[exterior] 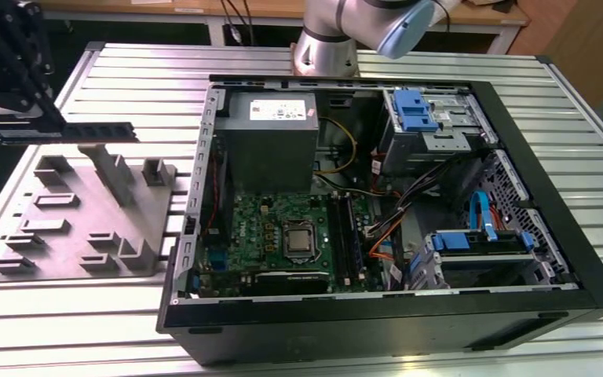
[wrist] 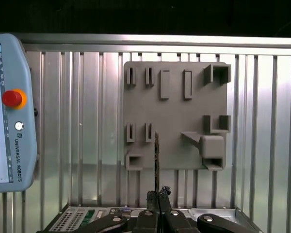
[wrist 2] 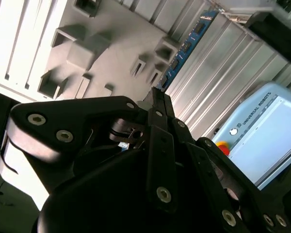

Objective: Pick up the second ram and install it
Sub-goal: 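Pick up the second ram and move it above second insertion slot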

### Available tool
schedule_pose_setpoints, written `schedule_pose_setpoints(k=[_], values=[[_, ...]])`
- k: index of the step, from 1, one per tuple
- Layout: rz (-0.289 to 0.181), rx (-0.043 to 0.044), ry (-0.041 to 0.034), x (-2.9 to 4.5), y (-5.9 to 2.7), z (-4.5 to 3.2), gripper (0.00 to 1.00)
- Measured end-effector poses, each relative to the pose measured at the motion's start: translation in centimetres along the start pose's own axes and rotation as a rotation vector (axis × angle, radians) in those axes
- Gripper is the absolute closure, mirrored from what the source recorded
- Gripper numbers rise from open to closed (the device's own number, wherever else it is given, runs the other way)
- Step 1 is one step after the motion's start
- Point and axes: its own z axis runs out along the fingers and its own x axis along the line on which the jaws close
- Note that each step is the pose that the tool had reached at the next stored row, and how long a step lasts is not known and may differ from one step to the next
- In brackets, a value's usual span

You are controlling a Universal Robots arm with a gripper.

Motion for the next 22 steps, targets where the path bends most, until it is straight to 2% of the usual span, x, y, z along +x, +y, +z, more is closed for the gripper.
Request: schedule_pose_setpoints(k=[14, 22], values=[[0.000, -0.0001, 0.0001, 0.01, -4.63, 0.14, 0.88], [0.000, -0.0003, 0.0001, 0.02, -8.02, 0.25, 0.88]])
